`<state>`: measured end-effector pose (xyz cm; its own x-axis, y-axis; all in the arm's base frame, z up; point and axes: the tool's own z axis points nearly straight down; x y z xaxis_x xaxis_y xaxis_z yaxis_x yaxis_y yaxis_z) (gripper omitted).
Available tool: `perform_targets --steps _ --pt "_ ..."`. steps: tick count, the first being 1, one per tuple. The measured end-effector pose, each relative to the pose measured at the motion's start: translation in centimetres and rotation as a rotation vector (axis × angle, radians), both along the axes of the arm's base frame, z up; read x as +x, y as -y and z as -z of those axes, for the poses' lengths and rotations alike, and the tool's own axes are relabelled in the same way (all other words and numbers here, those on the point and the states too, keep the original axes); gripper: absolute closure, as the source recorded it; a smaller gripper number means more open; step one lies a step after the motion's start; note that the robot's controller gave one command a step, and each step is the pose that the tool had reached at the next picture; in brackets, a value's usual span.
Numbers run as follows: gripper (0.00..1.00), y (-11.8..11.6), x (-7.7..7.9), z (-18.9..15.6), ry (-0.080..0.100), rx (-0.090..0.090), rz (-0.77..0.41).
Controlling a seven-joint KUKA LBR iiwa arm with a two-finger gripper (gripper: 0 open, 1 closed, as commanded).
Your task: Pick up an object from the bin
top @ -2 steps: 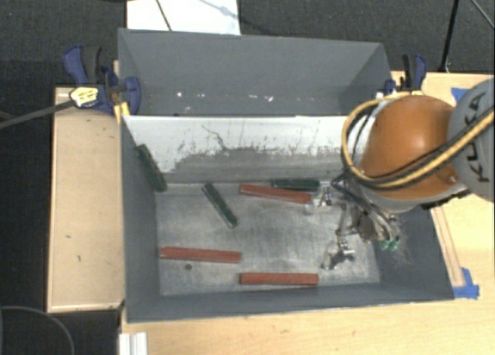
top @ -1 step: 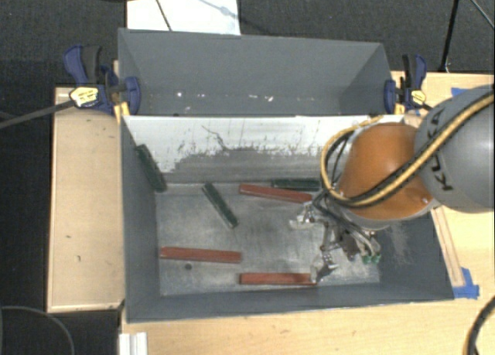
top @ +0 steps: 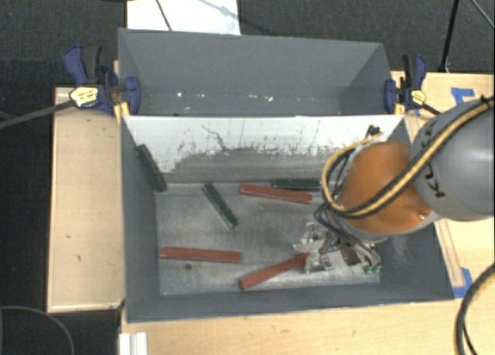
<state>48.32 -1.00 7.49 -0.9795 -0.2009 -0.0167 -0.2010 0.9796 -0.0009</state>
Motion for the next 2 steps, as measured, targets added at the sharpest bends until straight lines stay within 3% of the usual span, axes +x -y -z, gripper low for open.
perform_targets --steps 1,2 --pt "1.0 0.0 0.0 0.0 0.0 0.0 0.0" --pt "1.0 -2.4 1.9 -13.8 -0.015 -0.002 0.004"
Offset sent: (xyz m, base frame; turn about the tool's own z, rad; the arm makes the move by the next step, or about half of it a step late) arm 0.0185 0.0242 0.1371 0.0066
